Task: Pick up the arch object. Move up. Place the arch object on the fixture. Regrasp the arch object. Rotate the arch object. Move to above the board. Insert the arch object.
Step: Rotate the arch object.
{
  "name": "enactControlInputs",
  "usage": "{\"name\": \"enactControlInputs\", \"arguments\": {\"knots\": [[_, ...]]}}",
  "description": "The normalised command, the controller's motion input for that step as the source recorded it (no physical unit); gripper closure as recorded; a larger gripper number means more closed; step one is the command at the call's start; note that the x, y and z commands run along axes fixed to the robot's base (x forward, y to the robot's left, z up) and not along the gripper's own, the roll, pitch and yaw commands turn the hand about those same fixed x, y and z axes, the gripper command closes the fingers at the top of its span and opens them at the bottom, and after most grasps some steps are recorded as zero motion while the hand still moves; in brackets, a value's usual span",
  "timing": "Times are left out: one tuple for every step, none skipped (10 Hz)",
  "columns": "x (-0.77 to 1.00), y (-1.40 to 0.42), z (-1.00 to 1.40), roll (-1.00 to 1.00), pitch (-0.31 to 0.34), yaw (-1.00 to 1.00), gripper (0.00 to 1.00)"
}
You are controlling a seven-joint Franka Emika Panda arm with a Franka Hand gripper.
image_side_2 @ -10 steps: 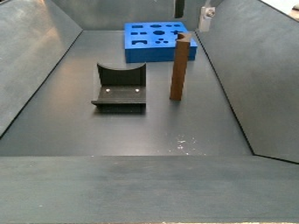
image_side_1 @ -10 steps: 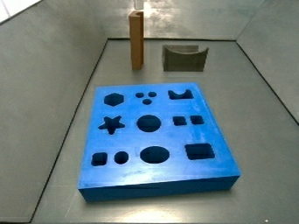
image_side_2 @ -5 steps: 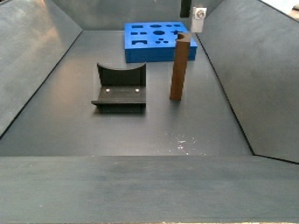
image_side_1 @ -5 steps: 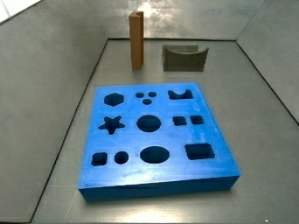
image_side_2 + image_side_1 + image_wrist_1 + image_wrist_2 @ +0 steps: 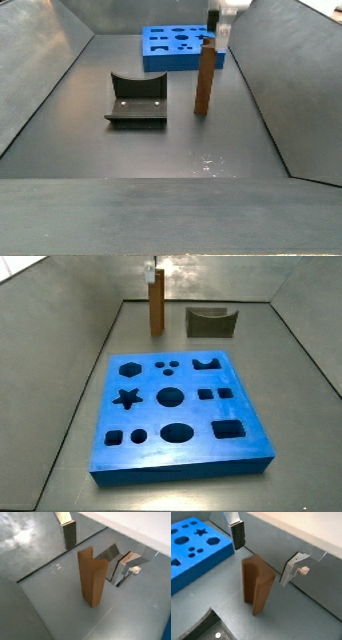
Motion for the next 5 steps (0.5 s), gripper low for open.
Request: {"name": "enactControlInputs", "arguments": {"knots": [[0.02, 0.00, -0.83, -0.13, -0.039, -0.06, 0.00], [0.01, 0.01, -0.58, -0.13, -0.050, -0.05, 0.00], [0.01, 0.01, -0.47, -0.13, -0.055, -0.04, 0.00], [0.02, 0.01, -0.27, -0.14, -0.057, -0.04, 0.00], [0.00, 0.00, 0.00, -0.14, -0.054, -0.03, 1.00]]}}
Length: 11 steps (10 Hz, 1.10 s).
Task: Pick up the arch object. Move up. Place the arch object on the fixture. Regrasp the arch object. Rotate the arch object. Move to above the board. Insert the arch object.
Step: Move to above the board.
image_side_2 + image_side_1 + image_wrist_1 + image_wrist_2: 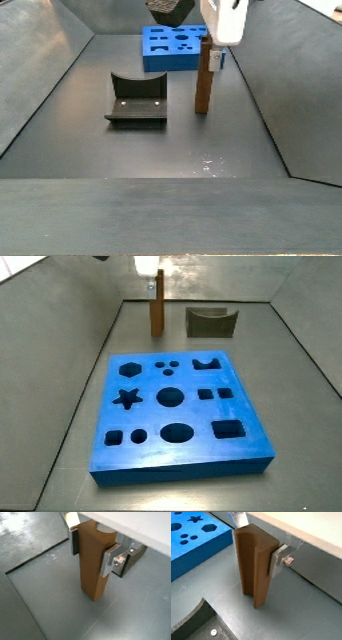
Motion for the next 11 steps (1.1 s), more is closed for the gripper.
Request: {"name": "enactControlInputs", "arguments": {"knots": [[-0.04, -0.20, 1.00, 0.21, -0.360, 0.42, 1.00], [-0.04, -0.20, 1.00, 0.21, -0.339, 0.40, 1.00], [-0.05, -0.19, 1.00, 0.21, -0.298, 0.33, 1.00], [-0.05, -0.18, 1.00, 0.20, -0.175, 0.16, 1.00], [-0.05, -0.18, 1.00, 0.19, -0.120, 0.11, 1.00], [-0.04, -0.17, 1.00, 0.15, -0.028, 0.06, 1.00], [-0.04, -0.16, 1.00, 0.13, 0.004, 0.04, 1.00], [-0.04, -0.16, 1.00, 0.12, 0.023, 0.03, 1.00], [-0.04, -0.15, 1.00, 0.12, 0.038, 0.03, 1.00], [-0.03, -0.14, 1.00, 0.11, 0.064, 0.03, 1.00], [-0.03, -0.13, 1.00, 0.10, 0.077, 0.03, 1.00]]}}
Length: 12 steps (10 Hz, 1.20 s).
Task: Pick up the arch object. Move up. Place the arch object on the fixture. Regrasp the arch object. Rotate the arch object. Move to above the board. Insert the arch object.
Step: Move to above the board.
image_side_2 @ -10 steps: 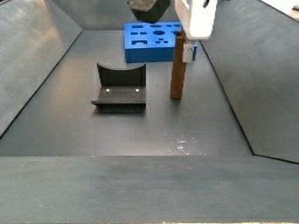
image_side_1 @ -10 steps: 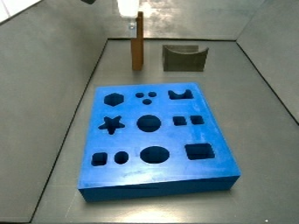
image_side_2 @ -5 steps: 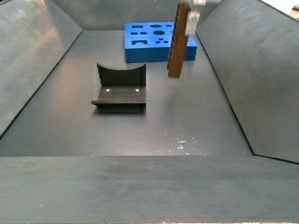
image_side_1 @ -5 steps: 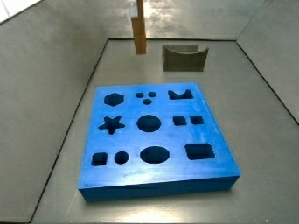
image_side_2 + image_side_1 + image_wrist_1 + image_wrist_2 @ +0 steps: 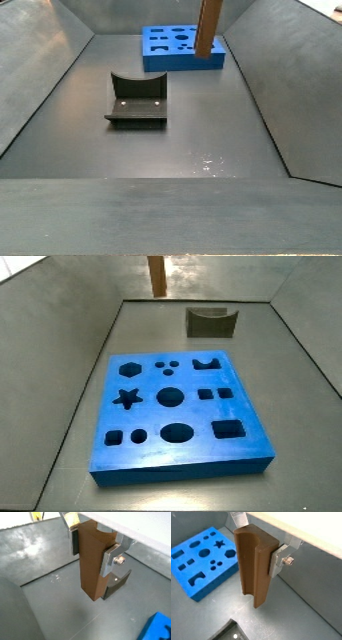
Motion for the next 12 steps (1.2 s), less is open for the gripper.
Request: {"name": "enactControlInputs", "arguments": {"knots": [[-0.02, -0.13, 1.00, 0.09, 0.083, 0.03, 1.00], [-0.02, -0.11, 1.00, 0.08, 0.089, 0.03, 1.00], [-0.01, -0.11, 1.00, 0.06, 0.090, 0.04, 1.00], [-0.01, -0.10, 1.00, 0.05, 0.090, 0.03, 1.00], [-0.01, -0.09, 1.00, 0.04, 0.090, 0.04, 1.00], [0.00, -0.08, 1.00, 0.02, 0.093, 0.04, 1.00], [0.00, -0.07, 0.97, 0.02, 0.093, 0.04, 1.00], [0.01, -0.05, 0.75, 0.00, 0.094, 0.03, 1.00], [0.01, -0.03, 0.55, -0.01, 0.096, 0.03, 1.00], [0.01, -0.02, 0.40, -0.01, 0.098, 0.03, 1.00], [0.01, -0.02, 0.30, -0.02, 0.097, 0.03, 1.00], [0.25, -1.00, -0.14, -0.05, 0.114, 1.00, 1.00]]}}
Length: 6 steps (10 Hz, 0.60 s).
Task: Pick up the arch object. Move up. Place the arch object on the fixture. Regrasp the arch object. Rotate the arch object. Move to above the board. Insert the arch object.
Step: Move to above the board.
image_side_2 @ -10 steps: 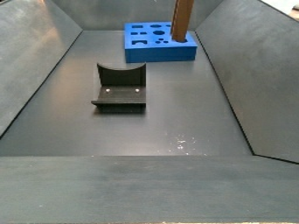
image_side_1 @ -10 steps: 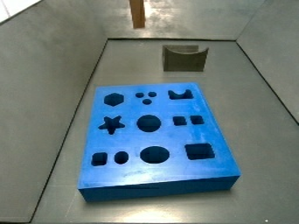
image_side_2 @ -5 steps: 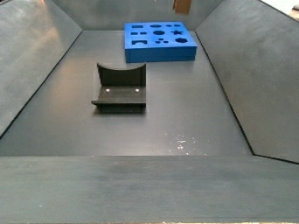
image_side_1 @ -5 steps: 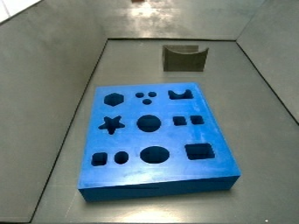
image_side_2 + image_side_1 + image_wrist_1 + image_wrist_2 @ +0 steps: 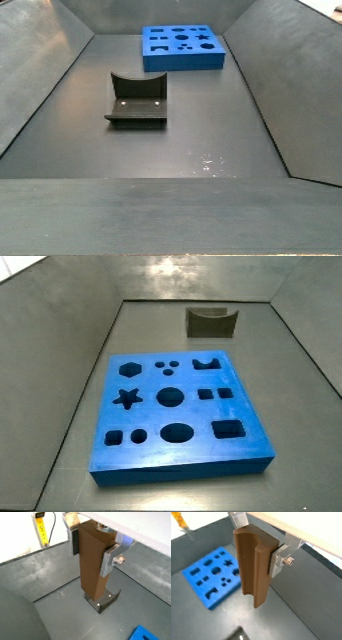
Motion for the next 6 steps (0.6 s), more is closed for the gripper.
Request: {"name": "enactControlInputs", "arguments": {"knots": [[0.26, -1.00, -0.17, -0.04, 0.112, 1.00, 1.00], [0.29, -1.00, -0.16, -0.05, 0.113, 1.00, 1.00], [0.30, -1.00, -0.16, -0.05, 0.115, 1.00, 1.00], [0.30, -1.00, -0.15, -0.06, 0.118, 1.00, 1.00], [0.30, -1.00, -0.14, -0.06, 0.119, 1.00, 1.00], [0.34, -1.00, -0.13, -0.06, 0.124, 1.00, 1.00]]}}
